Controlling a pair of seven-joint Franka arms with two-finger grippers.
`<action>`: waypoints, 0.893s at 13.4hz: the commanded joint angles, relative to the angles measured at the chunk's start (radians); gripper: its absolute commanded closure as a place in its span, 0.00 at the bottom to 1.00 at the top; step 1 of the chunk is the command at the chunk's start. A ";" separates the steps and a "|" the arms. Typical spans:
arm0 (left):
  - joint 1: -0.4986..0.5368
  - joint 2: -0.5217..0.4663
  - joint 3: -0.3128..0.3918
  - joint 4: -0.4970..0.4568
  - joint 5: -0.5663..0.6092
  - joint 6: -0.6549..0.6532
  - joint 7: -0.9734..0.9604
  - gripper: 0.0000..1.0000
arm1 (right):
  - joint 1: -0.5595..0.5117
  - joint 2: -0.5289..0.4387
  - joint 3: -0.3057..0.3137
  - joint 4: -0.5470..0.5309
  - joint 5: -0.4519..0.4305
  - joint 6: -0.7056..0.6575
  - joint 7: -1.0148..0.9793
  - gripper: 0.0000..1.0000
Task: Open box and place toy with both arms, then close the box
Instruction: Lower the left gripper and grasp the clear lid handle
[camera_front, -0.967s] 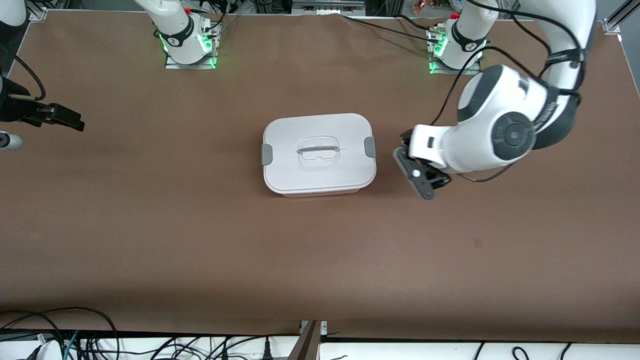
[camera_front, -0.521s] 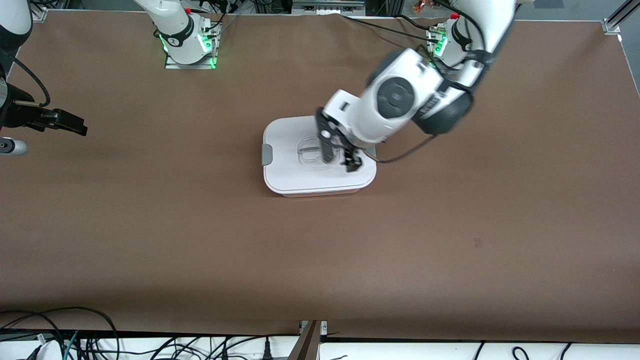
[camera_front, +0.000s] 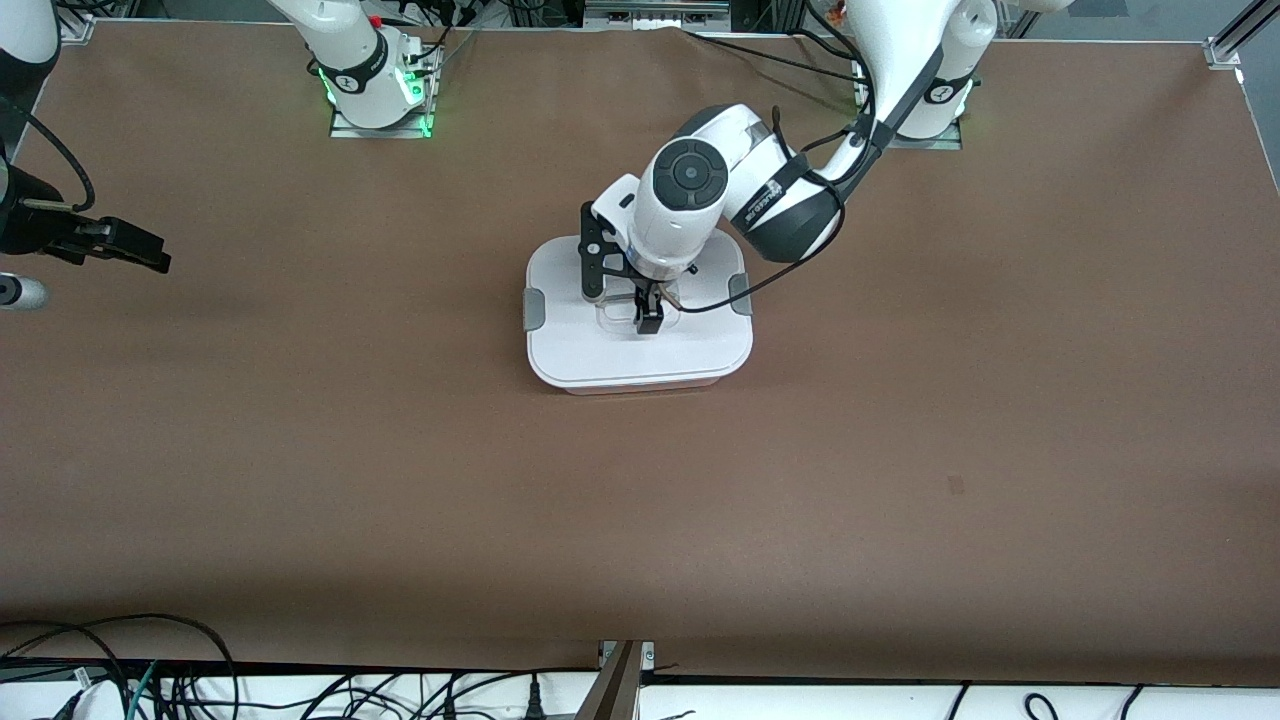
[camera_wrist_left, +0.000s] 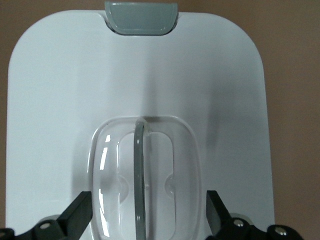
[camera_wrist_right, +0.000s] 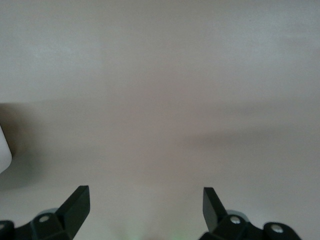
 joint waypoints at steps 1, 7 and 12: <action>-0.019 -0.007 0.006 -0.001 0.025 0.014 0.014 0.83 | -0.002 0.013 0.004 0.019 0.018 -0.001 -0.014 0.00; -0.009 -0.066 0.003 0.010 0.017 -0.081 0.023 1.00 | 0.000 0.053 0.004 0.015 0.017 -0.007 -0.016 0.00; 0.083 -0.112 0.004 0.157 0.007 -0.419 0.030 1.00 | 0.002 0.060 0.004 0.015 0.017 -0.007 -0.014 0.00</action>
